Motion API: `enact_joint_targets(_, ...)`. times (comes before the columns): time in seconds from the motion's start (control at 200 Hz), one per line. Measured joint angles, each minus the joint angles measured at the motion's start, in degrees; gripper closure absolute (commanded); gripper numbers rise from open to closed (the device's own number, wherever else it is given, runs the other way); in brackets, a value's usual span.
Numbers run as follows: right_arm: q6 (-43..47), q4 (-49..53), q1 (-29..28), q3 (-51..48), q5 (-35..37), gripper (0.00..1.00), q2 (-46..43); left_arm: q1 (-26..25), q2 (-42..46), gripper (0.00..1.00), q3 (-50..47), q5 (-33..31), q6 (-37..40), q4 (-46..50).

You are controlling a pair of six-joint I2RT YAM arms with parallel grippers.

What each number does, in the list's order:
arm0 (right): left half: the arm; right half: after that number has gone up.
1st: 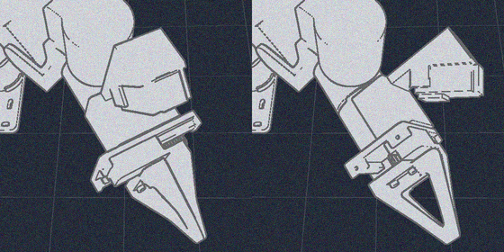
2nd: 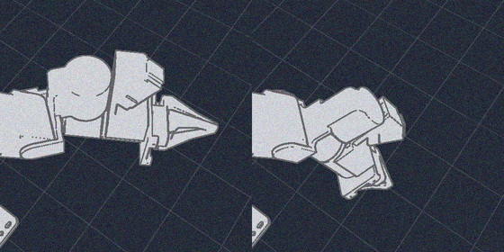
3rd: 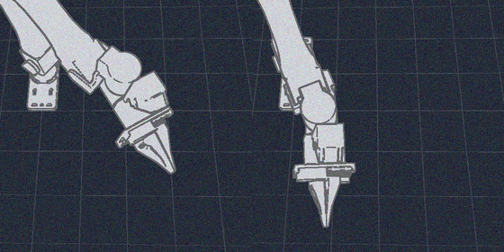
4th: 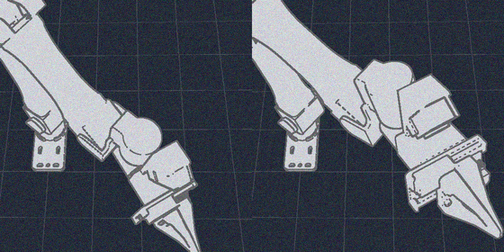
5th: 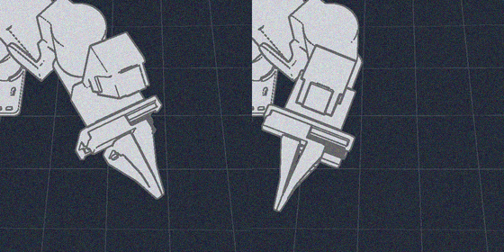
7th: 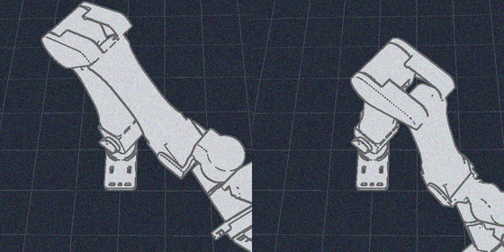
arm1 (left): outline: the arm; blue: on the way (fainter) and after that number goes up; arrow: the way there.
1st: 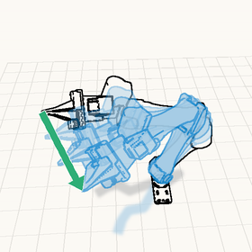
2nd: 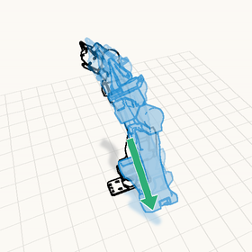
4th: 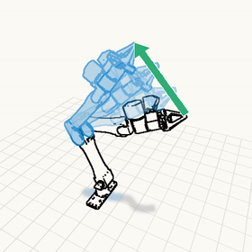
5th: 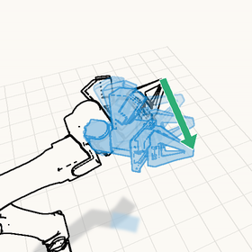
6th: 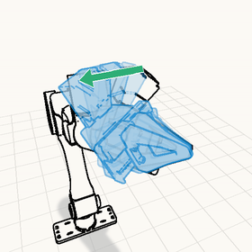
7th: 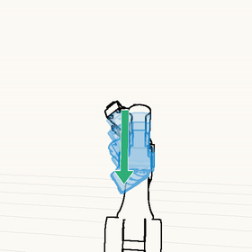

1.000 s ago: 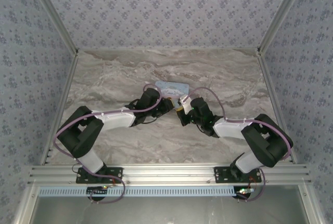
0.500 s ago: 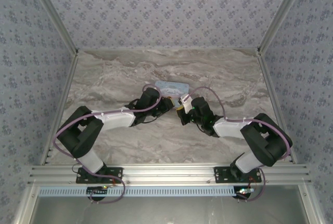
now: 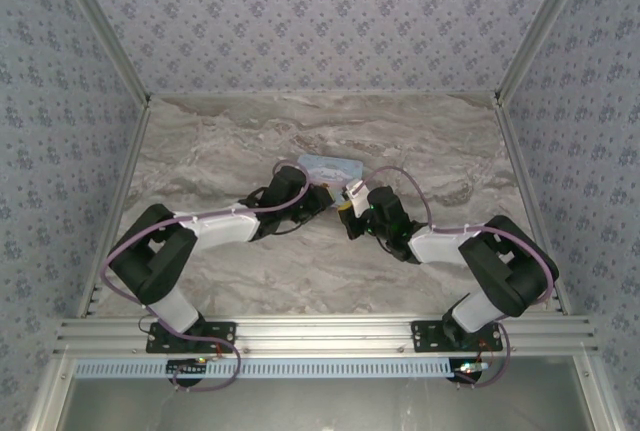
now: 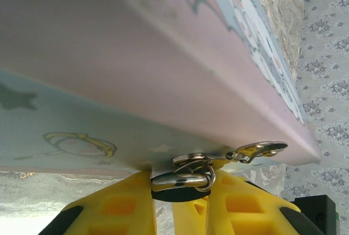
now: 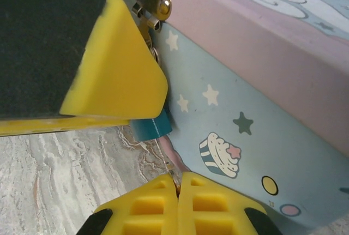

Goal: Unlock a padlock with a key

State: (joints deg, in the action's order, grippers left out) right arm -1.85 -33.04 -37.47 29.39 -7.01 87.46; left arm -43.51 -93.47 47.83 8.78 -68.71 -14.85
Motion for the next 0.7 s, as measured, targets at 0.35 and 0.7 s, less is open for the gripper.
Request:
enact_joint_targets(0.35,1.9,-1.6,0.3,-0.3,0.2,1.0,0.0,0.1,0.1,0.78,1.3,0.2,-0.5,1.9)
enact_joint_targets(0.7,2.3,-4.2,1.7,-0.7,-1.4,1.0,0.0,0.4,0.5,0.78,2.3,0.7,-1.3,2.4)
